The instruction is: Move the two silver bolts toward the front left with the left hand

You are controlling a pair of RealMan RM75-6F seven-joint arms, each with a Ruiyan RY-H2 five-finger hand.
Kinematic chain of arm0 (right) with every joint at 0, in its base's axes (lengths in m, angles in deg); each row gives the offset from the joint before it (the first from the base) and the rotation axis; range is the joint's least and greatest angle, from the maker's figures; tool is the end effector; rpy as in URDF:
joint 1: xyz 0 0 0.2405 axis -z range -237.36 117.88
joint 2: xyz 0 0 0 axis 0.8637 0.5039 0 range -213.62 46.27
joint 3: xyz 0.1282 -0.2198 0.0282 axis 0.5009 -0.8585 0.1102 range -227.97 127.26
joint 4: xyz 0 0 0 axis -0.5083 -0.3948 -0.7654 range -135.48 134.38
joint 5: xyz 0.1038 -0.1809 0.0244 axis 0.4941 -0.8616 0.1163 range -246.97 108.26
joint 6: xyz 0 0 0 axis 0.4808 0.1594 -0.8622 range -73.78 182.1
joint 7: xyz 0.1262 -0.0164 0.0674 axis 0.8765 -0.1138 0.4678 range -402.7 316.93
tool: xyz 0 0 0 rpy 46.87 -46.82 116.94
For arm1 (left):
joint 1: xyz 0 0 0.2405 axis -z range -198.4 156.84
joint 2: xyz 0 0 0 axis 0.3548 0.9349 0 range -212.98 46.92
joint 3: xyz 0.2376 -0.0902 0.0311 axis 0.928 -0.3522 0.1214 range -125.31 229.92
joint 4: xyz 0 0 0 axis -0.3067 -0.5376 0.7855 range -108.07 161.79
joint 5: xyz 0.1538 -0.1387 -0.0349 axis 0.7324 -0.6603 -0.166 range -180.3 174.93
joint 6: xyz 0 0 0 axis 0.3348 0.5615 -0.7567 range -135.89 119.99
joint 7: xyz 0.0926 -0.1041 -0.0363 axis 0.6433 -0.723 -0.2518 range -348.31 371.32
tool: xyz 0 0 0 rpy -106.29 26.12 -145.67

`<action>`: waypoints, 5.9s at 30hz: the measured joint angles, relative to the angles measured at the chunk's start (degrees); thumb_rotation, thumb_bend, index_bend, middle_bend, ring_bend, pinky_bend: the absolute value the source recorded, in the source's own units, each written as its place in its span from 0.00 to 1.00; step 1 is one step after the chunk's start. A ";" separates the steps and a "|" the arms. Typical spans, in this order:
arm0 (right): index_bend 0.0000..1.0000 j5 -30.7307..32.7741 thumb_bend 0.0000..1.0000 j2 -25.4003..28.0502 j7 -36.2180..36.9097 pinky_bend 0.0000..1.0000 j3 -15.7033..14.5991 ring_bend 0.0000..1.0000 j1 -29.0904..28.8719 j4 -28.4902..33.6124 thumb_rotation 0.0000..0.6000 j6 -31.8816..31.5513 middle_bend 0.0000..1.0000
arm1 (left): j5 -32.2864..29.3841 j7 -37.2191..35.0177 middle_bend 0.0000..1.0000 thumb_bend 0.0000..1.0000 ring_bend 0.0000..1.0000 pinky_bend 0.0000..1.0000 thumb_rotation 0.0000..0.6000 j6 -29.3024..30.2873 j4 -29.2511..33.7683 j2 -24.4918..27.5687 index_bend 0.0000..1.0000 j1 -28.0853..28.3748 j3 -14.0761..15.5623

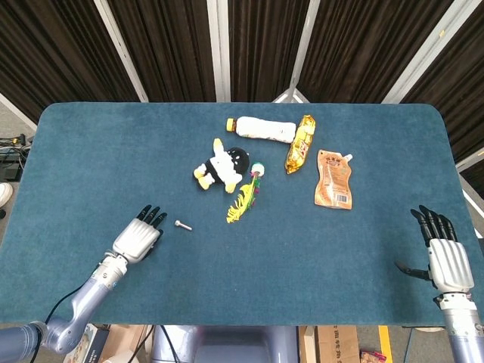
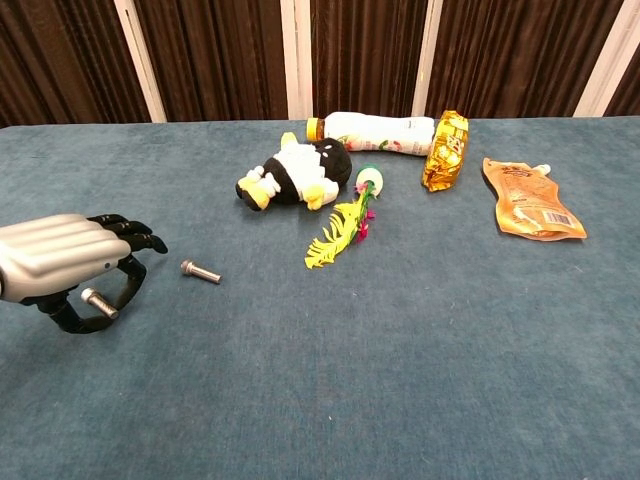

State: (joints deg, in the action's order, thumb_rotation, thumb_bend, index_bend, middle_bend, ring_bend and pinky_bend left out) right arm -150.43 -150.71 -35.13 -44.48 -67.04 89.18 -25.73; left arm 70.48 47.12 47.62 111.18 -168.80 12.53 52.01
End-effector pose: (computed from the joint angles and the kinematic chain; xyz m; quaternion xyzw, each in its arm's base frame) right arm -0.3192 -0.2056 0.1473 0.5509 -0.4480 0.4199 0.5652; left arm -0.2203 0.2826 -0.0212 -0.8339 -0.2460 -0.2243 0.4403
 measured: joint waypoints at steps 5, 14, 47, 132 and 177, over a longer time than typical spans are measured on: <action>0.12 -0.04 0.11 0.02 0.09 0.00 -0.03 0.03 -0.06 0.02 1.00 0.18 0.07 | -0.01 -2.76 0.09 0.55 0.00 0.00 1.00 0.45 1.41 1.30 0.58 -0.40 -0.19; 0.12 -0.22 0.11 -0.04 -0.06 0.00 -0.16 0.03 -0.10 0.18 1.00 0.28 0.07 | 0.32 -7.08 0.10 0.55 0.00 0.00 1.00 1.02 3.46 3.96 0.58 -0.97 -0.46; 0.12 0.28 0.11 -0.55 -0.34 0.00 0.11 0.03 -0.10 0.24 1.00 0.27 0.07 | 12.19 -69.91 0.10 0.53 0.00 0.00 1.00 4.24 -2.79 4.27 0.59 -7.02 2.37; 0.12 1.59 0.11 -1.94 -3.37 0.00 0.21 0.03 -0.20 1.31 1.00 0.88 0.07 | -11.29 -2.50 0.04 0.40 0.00 0.00 1.00 -8.41 12.60 14.06 0.35 11.32 -6.31; 0.12 2.42 0.11 -1.55 -1.95 0.00 0.64 0.03 -0.02 0.97 1.00 1.25 0.07 | -11.86 0.12 0.05 0.42 0.00 0.00 1.00 -4.96 -1.59 -5.39 0.46 15.74 -2.33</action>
State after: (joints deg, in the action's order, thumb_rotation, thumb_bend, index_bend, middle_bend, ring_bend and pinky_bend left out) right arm -148.00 -152.26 -37.08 -43.84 -67.06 90.15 -24.48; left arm 58.62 47.24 42.67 109.59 -174.20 28.27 49.68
